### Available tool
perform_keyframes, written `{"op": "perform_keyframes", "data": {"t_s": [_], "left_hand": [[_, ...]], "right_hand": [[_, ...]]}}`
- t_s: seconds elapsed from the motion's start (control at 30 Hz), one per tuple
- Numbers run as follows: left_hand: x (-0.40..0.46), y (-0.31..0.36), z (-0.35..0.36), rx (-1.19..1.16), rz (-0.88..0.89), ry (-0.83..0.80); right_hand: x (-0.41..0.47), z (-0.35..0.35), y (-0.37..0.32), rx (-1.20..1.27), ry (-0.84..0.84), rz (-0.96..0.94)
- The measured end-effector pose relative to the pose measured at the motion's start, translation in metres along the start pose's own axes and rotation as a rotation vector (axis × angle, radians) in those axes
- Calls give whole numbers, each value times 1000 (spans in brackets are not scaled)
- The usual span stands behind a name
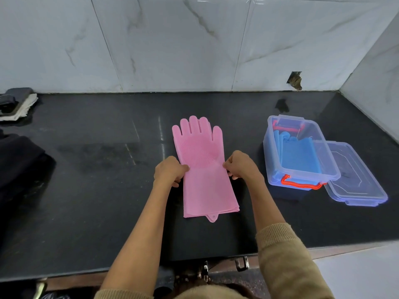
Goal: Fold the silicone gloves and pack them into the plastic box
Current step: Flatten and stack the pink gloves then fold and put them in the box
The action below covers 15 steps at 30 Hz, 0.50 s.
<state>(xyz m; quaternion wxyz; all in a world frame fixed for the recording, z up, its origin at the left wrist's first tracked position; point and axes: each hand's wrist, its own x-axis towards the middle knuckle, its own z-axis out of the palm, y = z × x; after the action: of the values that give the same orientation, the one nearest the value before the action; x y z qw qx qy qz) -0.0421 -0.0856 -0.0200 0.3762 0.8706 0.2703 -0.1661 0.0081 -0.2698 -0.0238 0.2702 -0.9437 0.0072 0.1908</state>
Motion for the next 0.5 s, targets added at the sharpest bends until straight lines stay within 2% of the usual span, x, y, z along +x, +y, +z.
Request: {"op": "perform_keyframes", "data": {"t_s": [0.17,0.27,0.4,0.5], "left_hand": [[-8,-1,-2,-273,96,-91],[-9,-13,-6,-430,175,-131],[-8,-29,-10,-457,264,-106],[-8,-36,-13,-443,281,-162]], "right_hand": [[-10,-7,3,107,-80,-194],[-15,-13,5,97,-125,-243],[-18,-16,4,-51,-260,-291],[-19,-13,4,-123,-294,-322]]}}
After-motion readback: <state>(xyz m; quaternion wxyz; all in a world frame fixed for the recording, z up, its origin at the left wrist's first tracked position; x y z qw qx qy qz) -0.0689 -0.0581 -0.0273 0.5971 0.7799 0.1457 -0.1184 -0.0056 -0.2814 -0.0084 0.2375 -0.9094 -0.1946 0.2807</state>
